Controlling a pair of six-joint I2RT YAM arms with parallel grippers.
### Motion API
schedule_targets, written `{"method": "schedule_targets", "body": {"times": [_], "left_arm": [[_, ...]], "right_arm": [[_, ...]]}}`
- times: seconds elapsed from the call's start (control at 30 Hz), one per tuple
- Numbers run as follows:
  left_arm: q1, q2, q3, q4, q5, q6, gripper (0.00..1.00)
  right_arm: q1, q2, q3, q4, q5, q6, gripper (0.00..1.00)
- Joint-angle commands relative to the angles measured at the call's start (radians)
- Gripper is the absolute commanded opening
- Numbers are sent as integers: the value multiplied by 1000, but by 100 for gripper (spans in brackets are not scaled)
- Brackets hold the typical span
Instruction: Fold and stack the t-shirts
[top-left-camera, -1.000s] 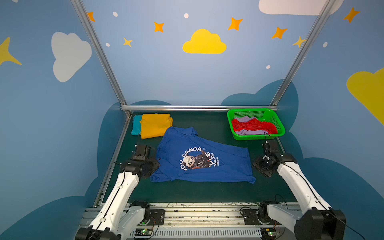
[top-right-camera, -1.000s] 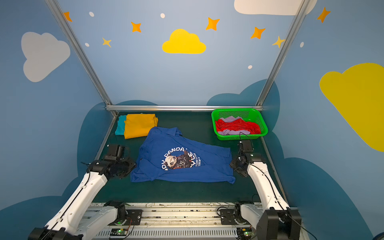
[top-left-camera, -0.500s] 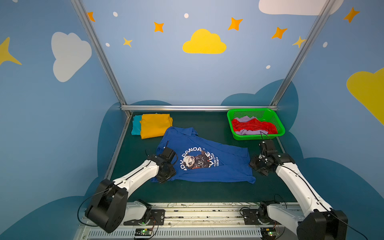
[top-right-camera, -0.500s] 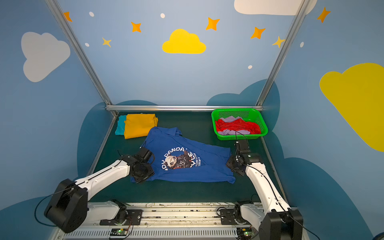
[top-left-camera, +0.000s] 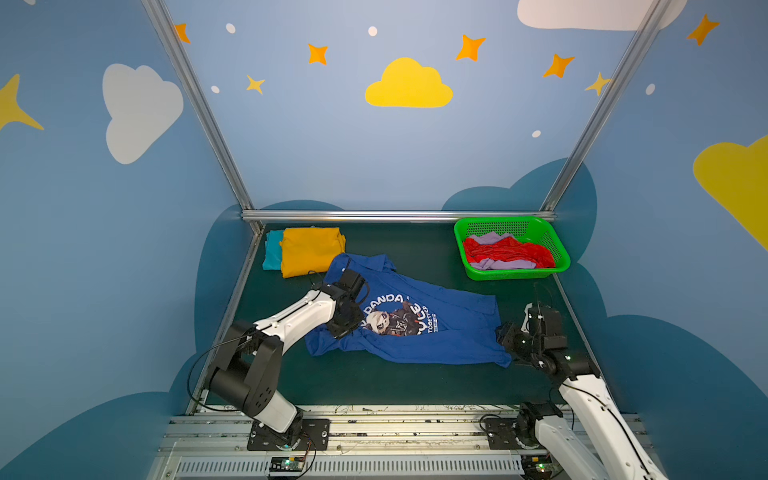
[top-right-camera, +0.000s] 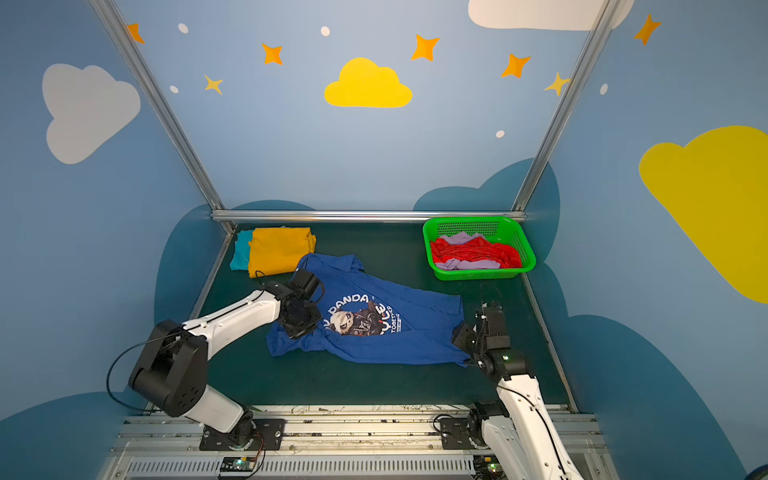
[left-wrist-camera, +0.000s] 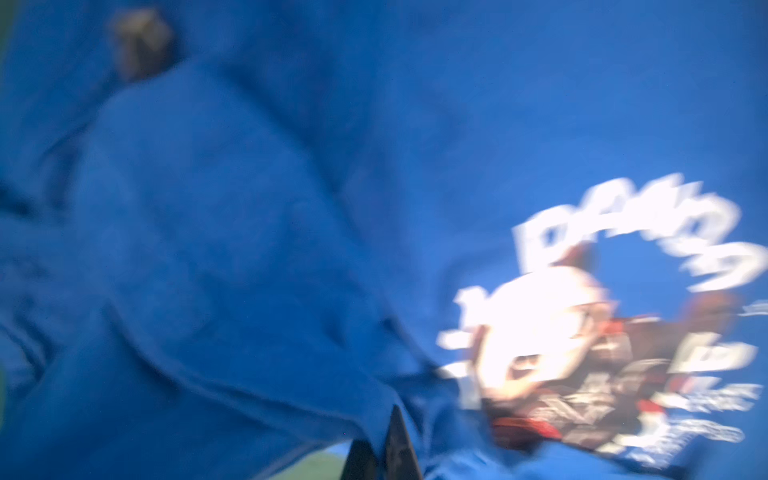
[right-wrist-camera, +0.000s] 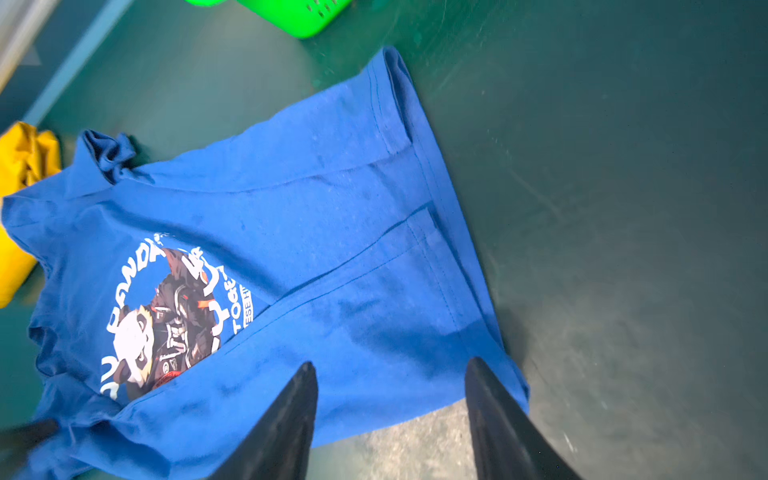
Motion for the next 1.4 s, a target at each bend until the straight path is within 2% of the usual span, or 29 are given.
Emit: {"method": "schedule_targets", "body": {"times": [0.0,0.13,0.2,0.23,0.27,0.3,0.33,0.37,0.53,0.63,0.7,0.8,0.87,0.97,1.03,1.17,1.27,1.37], "left_arm": [[10,72,78,-69,49,66,11],[17,169,142,-79,87,98,11],[23,214,177,-100,104,115,15],[25,230,188,-102,107,121,23],[28,243,197,-103,111,126,41],[30,250,204,-105,111,129,55],[33,254,214,-113,105,130,61],[36,248,221,-120,92,131,62],[43,118,228,-204,-29,125,65],[44,-21,177,-275,-116,99,69],[52,-114,112,-305,-158,68,71],[81,-248,-27,-294,-205,-14,71],[111,-316,-126,-214,-169,-33,69],[150,-379,-246,-72,-65,-53,71],[161,-395,-294,8,-35,-72,74],[173,-370,-326,93,-28,-70,75],[200,-321,-315,90,-37,-50,69],[234,-273,-320,111,-1,-12,56]], "right_arm": [[4,-22,8,49,51,-13,58],[3,64,51,26,36,-29,52],[4,105,66,35,13,-35,52],[4,120,69,46,3,-34,52],[7,135,71,59,-7,-33,52],[9,146,71,69,-12,-33,53],[18,160,73,82,-16,-38,53],[32,179,80,88,-16,-49,53],[216,286,124,133,41,-119,43],[360,385,150,245,33,-178,40],[455,492,212,315,-4,-235,41],[570,696,359,346,-71,-315,51],[609,830,485,311,-139,-326,59],[645,1043,737,164,-216,-302,66],[667,1184,908,83,-270,-319,67],[706,1378,1094,46,-366,-319,65],[717,1470,1167,44,-415,-288,64],[719,1527,1200,40,-446,-265,64]]}}
